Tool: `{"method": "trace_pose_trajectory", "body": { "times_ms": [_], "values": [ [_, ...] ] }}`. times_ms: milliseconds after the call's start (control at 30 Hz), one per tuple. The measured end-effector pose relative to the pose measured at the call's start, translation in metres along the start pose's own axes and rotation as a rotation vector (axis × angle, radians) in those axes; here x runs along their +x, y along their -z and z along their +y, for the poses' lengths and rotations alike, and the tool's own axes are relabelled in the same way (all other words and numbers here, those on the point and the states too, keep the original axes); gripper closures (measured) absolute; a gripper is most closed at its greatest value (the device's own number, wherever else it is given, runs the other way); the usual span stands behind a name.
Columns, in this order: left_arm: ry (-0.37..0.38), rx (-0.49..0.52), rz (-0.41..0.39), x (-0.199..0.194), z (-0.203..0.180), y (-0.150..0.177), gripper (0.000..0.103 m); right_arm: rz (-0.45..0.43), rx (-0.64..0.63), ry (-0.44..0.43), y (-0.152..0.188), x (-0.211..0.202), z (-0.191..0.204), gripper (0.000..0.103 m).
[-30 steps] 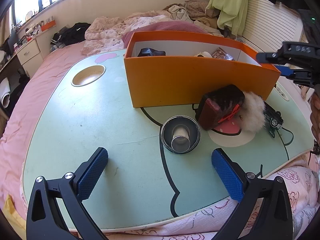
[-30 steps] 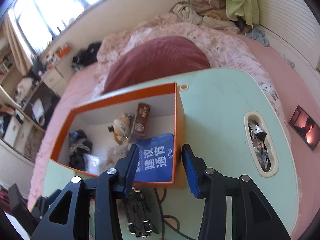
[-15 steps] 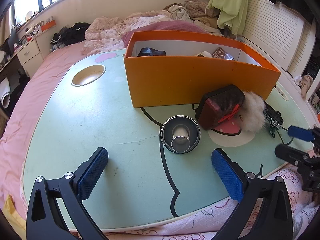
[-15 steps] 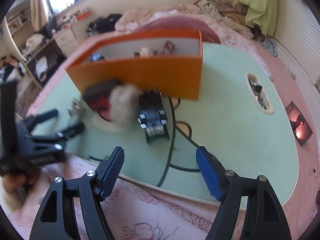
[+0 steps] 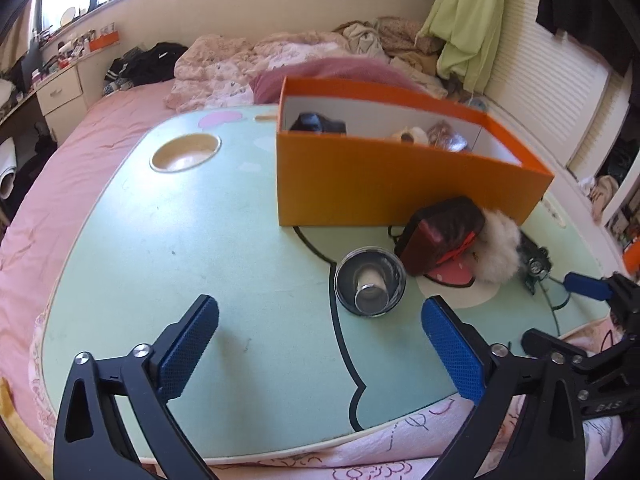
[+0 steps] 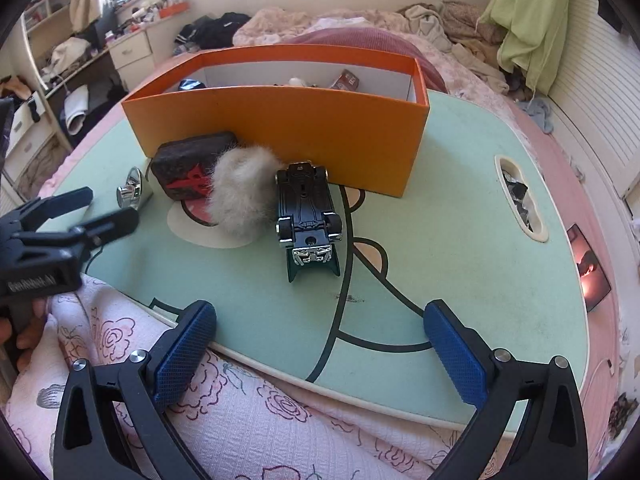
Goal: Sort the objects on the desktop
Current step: 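Grasp the black lace-trimmed pouch in the box with the left gripper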
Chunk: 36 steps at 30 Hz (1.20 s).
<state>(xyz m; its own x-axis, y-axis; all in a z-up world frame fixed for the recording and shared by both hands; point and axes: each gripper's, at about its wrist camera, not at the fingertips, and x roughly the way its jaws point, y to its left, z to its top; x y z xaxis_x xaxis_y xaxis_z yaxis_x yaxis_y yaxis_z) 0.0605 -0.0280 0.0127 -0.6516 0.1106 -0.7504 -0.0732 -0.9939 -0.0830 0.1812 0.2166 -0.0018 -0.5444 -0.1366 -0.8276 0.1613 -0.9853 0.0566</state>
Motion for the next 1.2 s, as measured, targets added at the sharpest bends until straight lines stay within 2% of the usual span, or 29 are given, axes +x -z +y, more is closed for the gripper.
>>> {"method": "trace_pose_trajectory", "body": {
  "times_ms": [100,133,200,233,267,333,433,500,600,667,733,800,967,1033,1133,1167,1200],
  "values": [
    [-0.030,0.044,-0.065,-0.018,0.000,-0.013,0.019,0.001,0.000,0.000,0.000,0.000,0.000,0.000],
    [-0.024,0.042,-0.082,-0.022,0.002,-0.019,0.026,0.001,0.000,-0.001,0.000,0.000,0.000,0.000],
    [0.033,0.024,-0.102,-0.032,0.009,-0.035,0.038,0.000,0.000,-0.001,0.001,0.000,0.000,0.000],
    [0.072,0.017,-0.103,-0.035,0.012,-0.048,0.049,0.000,0.001,0.000,0.001,0.000,0.000,0.000],
    [0.088,0.019,-0.098,-0.035,0.014,-0.062,0.059,0.000,0.000,0.000,0.001,0.000,0.000,0.000],
    [0.085,0.046,-0.077,-0.027,0.012,-0.088,0.068,0.000,0.000,-0.001,0.001,0.000,0.000,0.000],
    [0.086,0.100,0.026,0.001,0.003,-0.119,0.070,0.001,0.000,-0.001,0.001,0.000,-0.001,0.000],
    [0.041,0.138,0.111,0.025,-0.005,-0.137,0.070,0.001,0.001,-0.001,0.002,0.000,-0.001,0.000],
    [-0.069,0.207,0.217,0.054,-0.018,-0.145,0.069,0.001,0.000,-0.001,0.001,0.000,-0.001,0.000],
    [-0.120,0.238,0.259,0.067,-0.024,-0.143,0.069,0.001,0.000,-0.002,0.002,0.000,-0.001,0.000],
    [-0.138,0.305,0.289,0.078,-0.033,-0.142,0.069,0.001,0.000,-0.001,0.002,0.000,-0.001,0.000],
    [-0.156,0.327,0.328,0.089,-0.038,-0.142,0.068,0.001,0.000,-0.001,0.001,-0.001,-0.001,0.000],
    [-0.064,0.265,0.389,0.103,-0.038,-0.139,0.055,0.000,-0.001,-0.001,0.001,-0.001,0.000,0.000],
    [-0.086,0.295,0.377,0.104,-0.044,-0.136,0.055,0.000,-0.002,0.000,0.000,0.000,0.000,0.000],
    [-0.068,0.310,0.366,0.105,-0.048,-0.135,0.063,0.000,-0.001,-0.001,0.000,0.000,0.001,0.000],
    [-0.079,0.314,0.360,0.106,-0.047,-0.135,0.072,0.000,-0.002,0.000,0.000,0.000,0.001,0.000],
    [-0.093,0.311,0.349,0.105,-0.044,-0.136,0.075,0.000,-0.002,0.000,-0.001,0.000,0.002,0.000]
  ]
}}
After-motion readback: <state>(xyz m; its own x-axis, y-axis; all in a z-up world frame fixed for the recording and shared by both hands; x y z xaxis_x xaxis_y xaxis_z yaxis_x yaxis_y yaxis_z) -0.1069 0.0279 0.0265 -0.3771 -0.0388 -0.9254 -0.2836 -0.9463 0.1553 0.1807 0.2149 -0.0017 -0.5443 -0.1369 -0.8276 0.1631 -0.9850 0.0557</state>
